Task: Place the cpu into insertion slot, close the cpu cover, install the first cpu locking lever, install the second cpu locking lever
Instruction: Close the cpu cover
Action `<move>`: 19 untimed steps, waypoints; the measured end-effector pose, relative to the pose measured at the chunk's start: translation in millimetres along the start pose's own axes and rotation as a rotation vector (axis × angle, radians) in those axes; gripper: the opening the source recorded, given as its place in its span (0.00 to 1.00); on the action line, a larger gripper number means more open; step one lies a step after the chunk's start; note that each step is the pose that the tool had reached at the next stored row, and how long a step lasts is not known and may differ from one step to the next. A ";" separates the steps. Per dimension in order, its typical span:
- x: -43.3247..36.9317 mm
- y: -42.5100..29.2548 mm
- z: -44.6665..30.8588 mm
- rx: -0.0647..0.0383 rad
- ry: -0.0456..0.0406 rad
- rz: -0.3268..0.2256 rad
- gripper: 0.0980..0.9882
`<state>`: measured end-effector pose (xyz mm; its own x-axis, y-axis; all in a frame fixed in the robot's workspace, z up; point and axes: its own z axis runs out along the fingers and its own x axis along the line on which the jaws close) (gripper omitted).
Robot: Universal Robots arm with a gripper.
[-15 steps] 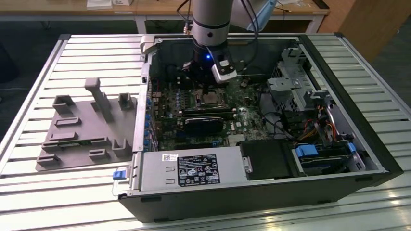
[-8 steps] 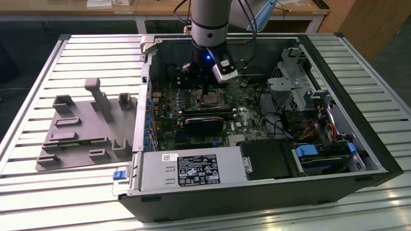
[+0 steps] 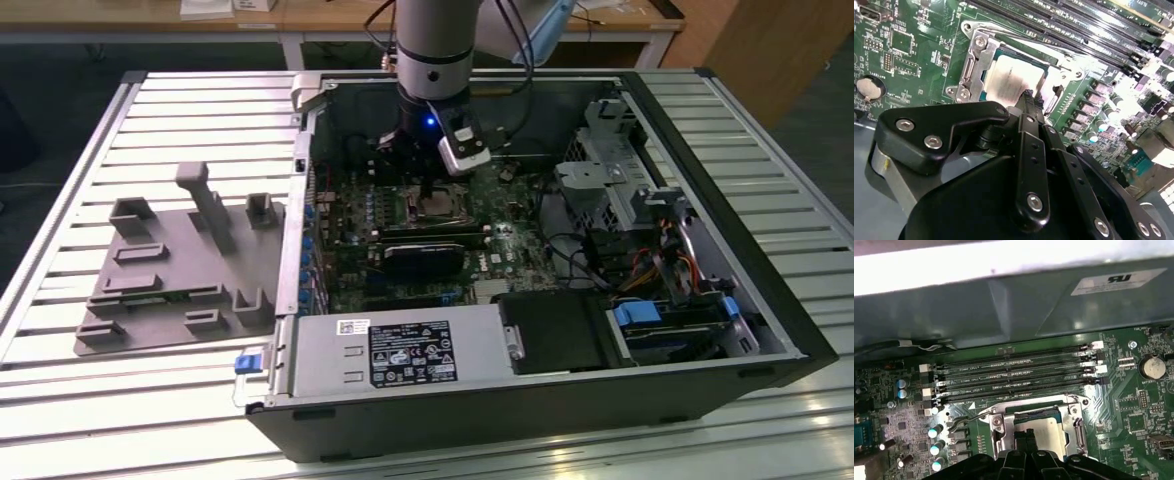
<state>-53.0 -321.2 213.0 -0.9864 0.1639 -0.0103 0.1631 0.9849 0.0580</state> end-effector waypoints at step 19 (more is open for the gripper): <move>13.2 -9.7 9.8 0.000 -0.0013 0.004 0.00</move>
<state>-67.5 -328.1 202.5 -0.9857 0.1682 -0.0113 0.1673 0.9842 0.0584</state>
